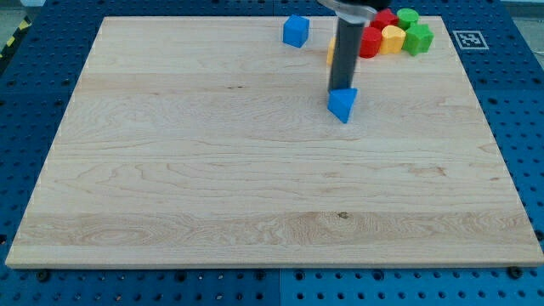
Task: Move the blue triangle towards the top left
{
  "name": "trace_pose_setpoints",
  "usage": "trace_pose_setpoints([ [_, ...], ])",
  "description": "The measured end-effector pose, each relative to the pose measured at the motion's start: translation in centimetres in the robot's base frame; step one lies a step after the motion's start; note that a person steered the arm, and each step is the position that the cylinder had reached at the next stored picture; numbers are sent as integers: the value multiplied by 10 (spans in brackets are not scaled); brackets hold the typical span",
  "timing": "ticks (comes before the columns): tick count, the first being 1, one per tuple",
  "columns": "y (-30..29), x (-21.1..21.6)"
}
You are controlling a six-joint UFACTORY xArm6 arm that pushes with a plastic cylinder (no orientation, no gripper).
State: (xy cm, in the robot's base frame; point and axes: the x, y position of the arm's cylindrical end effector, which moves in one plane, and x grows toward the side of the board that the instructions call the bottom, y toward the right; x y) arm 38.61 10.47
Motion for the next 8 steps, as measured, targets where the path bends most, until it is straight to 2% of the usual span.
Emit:
trace_pose_setpoints([
  [2,95,84],
  [3,85,90],
  [5,41,60],
  [8,-24,46],
])
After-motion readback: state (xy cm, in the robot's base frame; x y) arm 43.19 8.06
